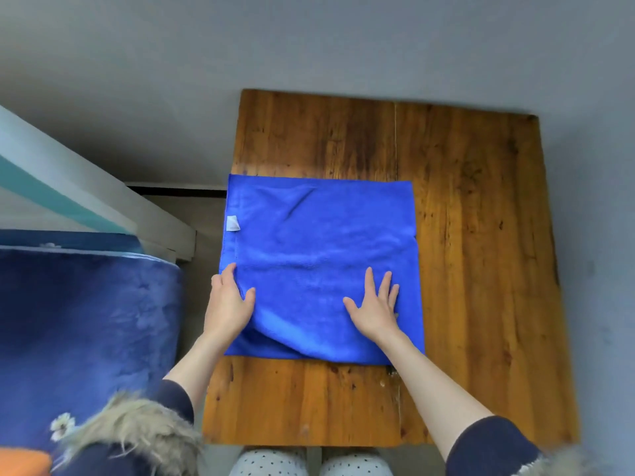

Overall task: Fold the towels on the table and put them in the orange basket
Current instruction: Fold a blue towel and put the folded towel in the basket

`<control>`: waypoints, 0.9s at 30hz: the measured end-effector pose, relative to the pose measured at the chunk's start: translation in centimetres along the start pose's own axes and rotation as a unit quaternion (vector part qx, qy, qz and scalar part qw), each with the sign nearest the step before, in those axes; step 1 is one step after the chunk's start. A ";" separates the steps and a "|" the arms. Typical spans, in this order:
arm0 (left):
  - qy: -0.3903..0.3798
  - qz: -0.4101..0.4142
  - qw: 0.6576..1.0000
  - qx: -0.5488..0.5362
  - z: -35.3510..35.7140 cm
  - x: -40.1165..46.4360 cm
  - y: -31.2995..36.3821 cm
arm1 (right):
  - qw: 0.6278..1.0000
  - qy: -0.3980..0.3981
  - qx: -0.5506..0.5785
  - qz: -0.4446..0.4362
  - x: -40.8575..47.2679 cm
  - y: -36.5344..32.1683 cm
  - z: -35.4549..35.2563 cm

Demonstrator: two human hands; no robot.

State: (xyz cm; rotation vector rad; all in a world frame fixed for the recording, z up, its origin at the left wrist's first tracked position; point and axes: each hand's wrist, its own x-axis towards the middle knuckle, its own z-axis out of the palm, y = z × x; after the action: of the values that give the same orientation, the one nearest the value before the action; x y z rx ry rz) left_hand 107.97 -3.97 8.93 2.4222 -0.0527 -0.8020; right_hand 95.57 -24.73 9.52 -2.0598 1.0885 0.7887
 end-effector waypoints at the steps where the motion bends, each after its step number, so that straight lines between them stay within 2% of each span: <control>1: 0.002 0.000 1.000 0.025 0.3 0.3 0.5 | 1.000 0.003 0.001 0.000 0.3 0.0 0.0; 4: -0.008 0.020 0.995 0.095 1.4 0.8 2.0 | 1.000 0.015 -0.020 -0.017 1.3 0.6 -0.7; 7: -0.016 0.027 0.992 0.125 2.7 0.7 3.1 | 0.992 0.039 -0.106 -0.060 2.8 2.9 -2.9; 12: -0.034 0.062 0.991 0.110 6.5 -1.4 4.5 | 0.965 0.074 -0.214 -0.132 6.7 7.0 -8.9; 16: -0.067 0.105 0.983 0.133 10.0 -3.1 6.5 | 0.929 0.126 -0.312 -0.156 10.2 7.8 -13.4; 18: -0.081 0.132 0.975 0.158 11.2 -3.7 8.0 | 0.927 0.168 -0.306 -0.139 11.3 7.4 -15.0; 21: -0.107 0.160 0.953 0.234 12.0 -3.8 9.9 | 0.943 0.221 -0.230 -0.090 10.6 6.8 -15.5; 24: -0.049 0.237 0.928 0.284 11.5 -2.9 11.0 | 0.944 0.262 -0.163 -0.113 7.1 7.0 -12.1; 27: 0.019 0.299 0.890 0.344 10.7 -0.9 10.6 | 0.942 0.245 -0.150 -0.171 3.1 8.4 -6.5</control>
State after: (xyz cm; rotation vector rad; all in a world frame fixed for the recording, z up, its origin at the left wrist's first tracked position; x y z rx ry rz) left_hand 102.75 -18.07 8.13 2.7887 -1.1887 -0.4802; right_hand 91.08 -34.77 8.73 -2.7052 0.8497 0.2785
